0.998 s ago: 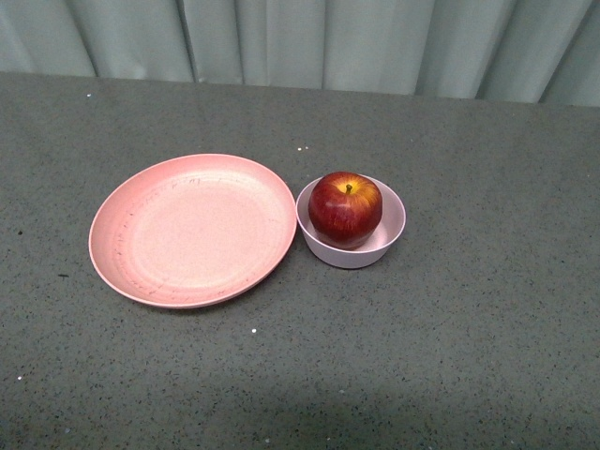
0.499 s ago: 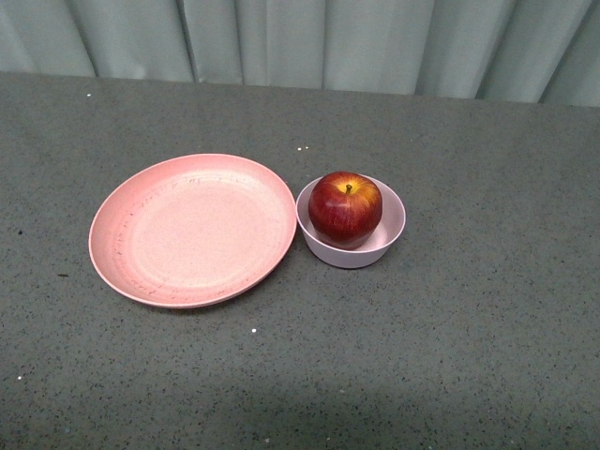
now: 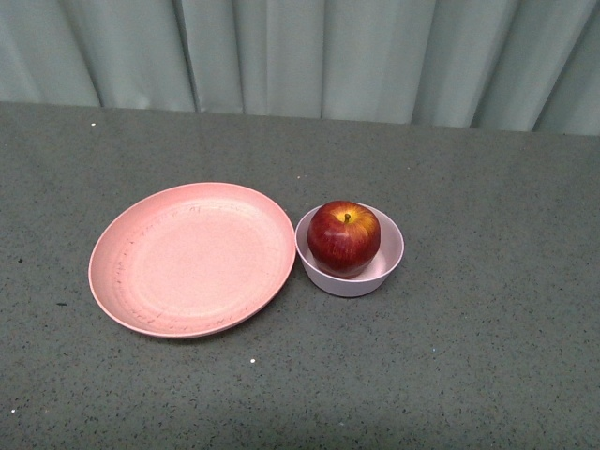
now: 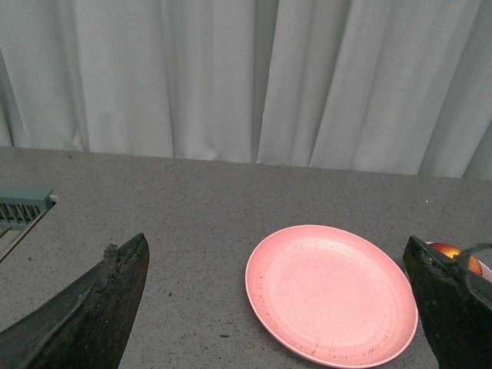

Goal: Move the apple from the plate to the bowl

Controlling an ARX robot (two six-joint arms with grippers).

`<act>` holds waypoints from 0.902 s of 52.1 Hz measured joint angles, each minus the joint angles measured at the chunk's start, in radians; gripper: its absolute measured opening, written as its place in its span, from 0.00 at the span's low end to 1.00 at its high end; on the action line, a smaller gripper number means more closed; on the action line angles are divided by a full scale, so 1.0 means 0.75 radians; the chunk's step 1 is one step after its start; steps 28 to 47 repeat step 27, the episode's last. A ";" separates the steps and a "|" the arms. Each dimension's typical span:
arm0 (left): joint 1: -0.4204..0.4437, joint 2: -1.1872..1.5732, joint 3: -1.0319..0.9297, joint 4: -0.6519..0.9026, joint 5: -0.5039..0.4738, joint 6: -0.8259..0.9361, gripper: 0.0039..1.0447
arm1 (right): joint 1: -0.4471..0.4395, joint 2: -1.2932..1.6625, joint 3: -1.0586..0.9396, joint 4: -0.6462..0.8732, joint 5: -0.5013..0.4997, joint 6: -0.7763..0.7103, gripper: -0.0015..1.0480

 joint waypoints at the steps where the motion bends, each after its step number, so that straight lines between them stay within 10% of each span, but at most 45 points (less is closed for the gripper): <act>1: 0.000 0.000 0.000 0.000 0.000 0.001 0.94 | 0.000 0.000 0.000 0.000 0.000 0.000 0.91; 47: 0.000 0.000 0.000 0.000 0.000 0.001 0.94 | 0.000 0.000 0.000 0.000 0.000 0.000 0.91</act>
